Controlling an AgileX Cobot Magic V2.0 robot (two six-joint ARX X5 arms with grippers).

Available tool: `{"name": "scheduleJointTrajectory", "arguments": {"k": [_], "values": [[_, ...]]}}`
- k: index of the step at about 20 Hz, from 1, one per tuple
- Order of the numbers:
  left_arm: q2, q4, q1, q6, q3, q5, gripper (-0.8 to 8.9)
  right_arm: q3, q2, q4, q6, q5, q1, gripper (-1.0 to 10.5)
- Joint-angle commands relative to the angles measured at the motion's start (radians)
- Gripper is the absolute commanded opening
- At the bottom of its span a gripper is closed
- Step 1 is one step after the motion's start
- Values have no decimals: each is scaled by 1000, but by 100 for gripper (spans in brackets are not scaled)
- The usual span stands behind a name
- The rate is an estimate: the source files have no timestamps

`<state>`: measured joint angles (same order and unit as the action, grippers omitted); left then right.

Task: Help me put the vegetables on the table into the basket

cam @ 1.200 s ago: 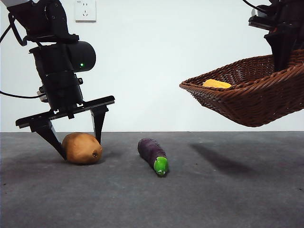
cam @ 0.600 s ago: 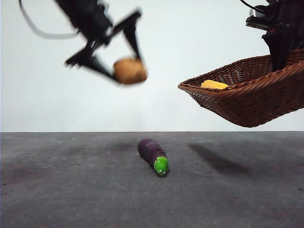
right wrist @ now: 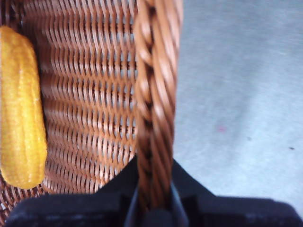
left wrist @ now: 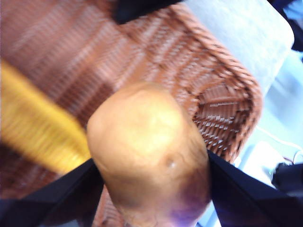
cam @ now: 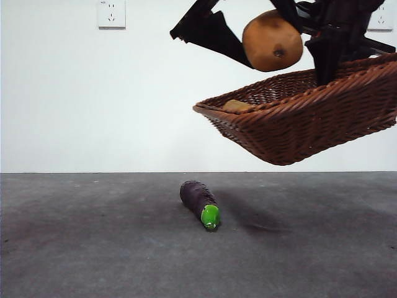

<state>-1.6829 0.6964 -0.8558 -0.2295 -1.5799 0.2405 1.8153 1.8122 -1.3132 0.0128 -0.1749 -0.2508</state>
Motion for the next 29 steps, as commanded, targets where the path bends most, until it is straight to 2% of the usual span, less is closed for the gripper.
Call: {"name": "scheduleJointTrajectory", "arguments": {"k": [1, 5, 6, 8, 9, 13, 14, 15, 18, 22, 27, 29], "values": [[-16, 23, -10, 26, 6, -8, -2, -2, -3, 3, 27, -16, -26, -10], [-51, 92, -12, 25, 6, -37, 9, -2, -3, 4, 39, -19, -66, -10], [-53, 102, -12, 24, 6, -43, 70, -2, -3, 5, 40, -19, -76, -10], [-56, 100, -18, 24, 6, -44, 306, -2, -3, 4, 41, -18, -90, -10], [-56, 97, -26, 24, 6, -43, 368, -2, -3, 4, 43, -19, -91, -10], [-56, 95, -52, 16, 6, -72, 400, -2, -3, 6, 47, -18, -91, -10], [-56, 95, -62, 16, 6, -95, 496, -2, -3, 11, 47, -18, -90, -10], [-56, 95, -63, 16, 6, -104, 547, -2, -3, 18, 47, -16, -89, -10], [-44, 61, -73, 16, 6, -126, 546, -2, -3, 28, 48, -14, -79, -10], [34, 21, -61, 17, 6, -251, 545, -2, -2, 17, 48, -8, -33, -10], [43, 92, 38, -10, 6, -302, 545, -2, -2, -35, 33, -6, 69, -10], [3, 119, 95, -58, 6, -281, 545, -2, -2, -42, 28, 17, 107, -9]]}}
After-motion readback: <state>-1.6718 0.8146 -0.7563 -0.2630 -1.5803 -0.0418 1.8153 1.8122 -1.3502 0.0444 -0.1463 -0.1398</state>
